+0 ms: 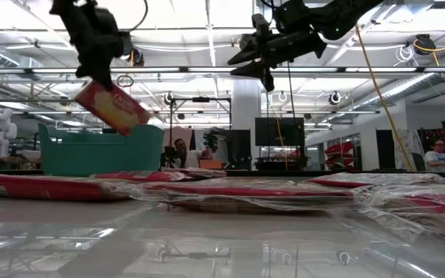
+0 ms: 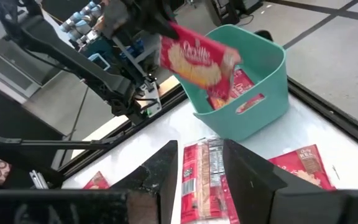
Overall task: Sort popcorn bags into baskets
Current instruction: Put the red popcorn bag into the green bin
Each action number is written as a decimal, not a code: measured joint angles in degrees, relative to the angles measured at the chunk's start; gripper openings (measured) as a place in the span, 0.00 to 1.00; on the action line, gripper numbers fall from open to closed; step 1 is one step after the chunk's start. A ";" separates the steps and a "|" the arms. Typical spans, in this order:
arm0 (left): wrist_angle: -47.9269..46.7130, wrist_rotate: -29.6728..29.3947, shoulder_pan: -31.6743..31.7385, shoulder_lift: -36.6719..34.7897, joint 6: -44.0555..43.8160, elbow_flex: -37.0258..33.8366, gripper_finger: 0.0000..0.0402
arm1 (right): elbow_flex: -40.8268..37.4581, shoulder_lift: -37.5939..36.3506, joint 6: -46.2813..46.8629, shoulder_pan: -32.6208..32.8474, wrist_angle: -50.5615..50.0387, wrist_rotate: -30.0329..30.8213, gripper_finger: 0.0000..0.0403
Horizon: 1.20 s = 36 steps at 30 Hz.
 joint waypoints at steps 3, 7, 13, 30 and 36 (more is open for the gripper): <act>1.26 0.20 0.19 1.52 0.04 -1.96 0.07 | 0.00 0.00 1.05 -0.01 -0.04 0.05 0.29; 1.24 -0.29 0.25 3.52 1.15 -3.88 0.12 | 0.00 0.00 1.87 0.06 -0.01 0.05 0.29; 1.52 -10.52 0.18 6.56 -0.74 -4.11 0.21 | 0.00 0.00 2.90 0.05 -0.03 0.20 0.29; 2.82 -3.79 -3.10 2.17 -15.91 -4.13 0.47 | 0.00 0.00 12.64 2.29 -2.22 0.10 0.29; 4.10 -1.90 -10.82 -5.16 -15.35 -4.11 0.43 | -0.02 -0.96 17.29 5.34 -9.86 1.02 0.29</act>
